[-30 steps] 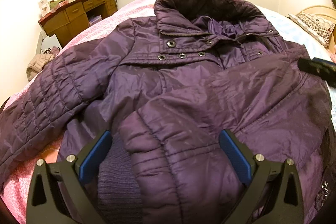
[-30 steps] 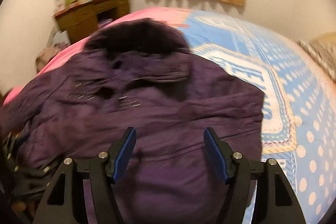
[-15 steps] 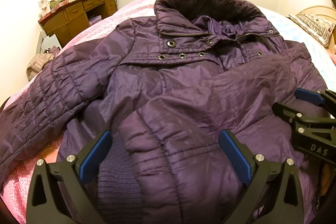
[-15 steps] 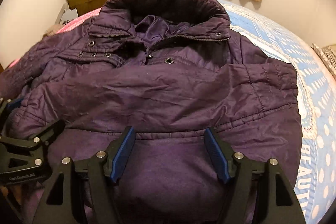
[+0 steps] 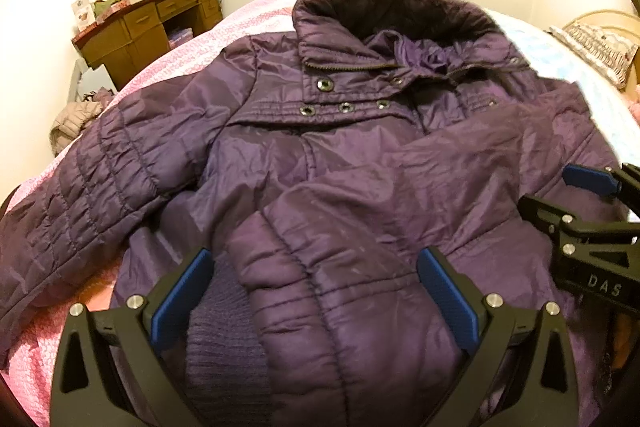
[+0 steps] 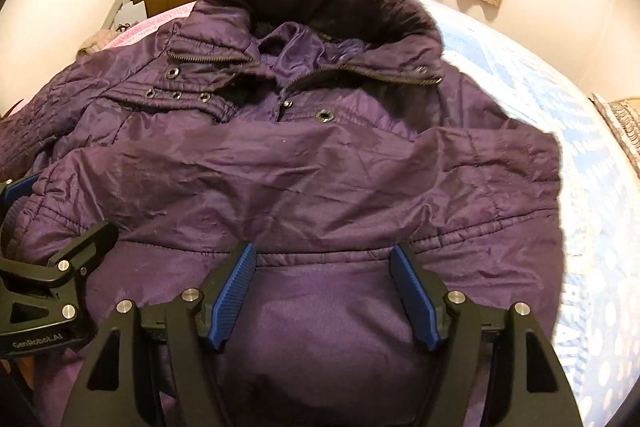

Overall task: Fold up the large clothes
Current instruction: 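Reach to the other sleeve cuff and grasp it with the left gripper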

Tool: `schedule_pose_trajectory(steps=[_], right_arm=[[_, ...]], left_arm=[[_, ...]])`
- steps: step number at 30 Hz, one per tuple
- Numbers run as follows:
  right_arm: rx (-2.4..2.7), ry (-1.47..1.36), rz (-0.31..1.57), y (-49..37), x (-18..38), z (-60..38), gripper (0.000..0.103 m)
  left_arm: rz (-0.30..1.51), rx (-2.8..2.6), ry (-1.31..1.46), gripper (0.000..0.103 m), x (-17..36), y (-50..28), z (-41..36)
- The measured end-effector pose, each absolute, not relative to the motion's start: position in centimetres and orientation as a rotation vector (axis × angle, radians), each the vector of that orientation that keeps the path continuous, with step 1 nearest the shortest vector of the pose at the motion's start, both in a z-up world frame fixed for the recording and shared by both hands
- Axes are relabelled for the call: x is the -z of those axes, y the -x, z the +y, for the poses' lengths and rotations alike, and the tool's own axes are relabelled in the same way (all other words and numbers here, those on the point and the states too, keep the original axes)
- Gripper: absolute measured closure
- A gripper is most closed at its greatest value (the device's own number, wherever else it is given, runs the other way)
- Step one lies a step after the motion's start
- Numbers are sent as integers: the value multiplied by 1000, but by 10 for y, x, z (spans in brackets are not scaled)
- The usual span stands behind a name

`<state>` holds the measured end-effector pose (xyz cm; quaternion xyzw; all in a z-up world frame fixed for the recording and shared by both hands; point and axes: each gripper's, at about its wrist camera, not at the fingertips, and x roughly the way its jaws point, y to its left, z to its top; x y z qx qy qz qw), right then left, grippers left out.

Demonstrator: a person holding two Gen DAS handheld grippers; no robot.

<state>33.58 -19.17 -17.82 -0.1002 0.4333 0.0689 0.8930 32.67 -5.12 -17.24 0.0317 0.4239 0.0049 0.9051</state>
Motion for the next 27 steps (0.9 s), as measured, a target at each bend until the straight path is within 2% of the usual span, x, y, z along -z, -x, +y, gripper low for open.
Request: schedule_pose_trajectory(steps=[5,9,15,21,27], right_arm=[[-235,194,799,-297,155,-166,32],[-321,220,820,-296,169,-131,32],[-305,256,845,-309,198,-117,30],[-295,259,816,-307,198,-118,28],[-289,256,803,-302,198,-120,27]], left_arm=[[793,-1,-23,0,134,-288,-24],[752,-80,-56,0,116,-264,6],[781,-133,-85,0,122,-245,36],[835,-235,36,0,136,-217,98],[806,-371,195,0,130,-171,171]])
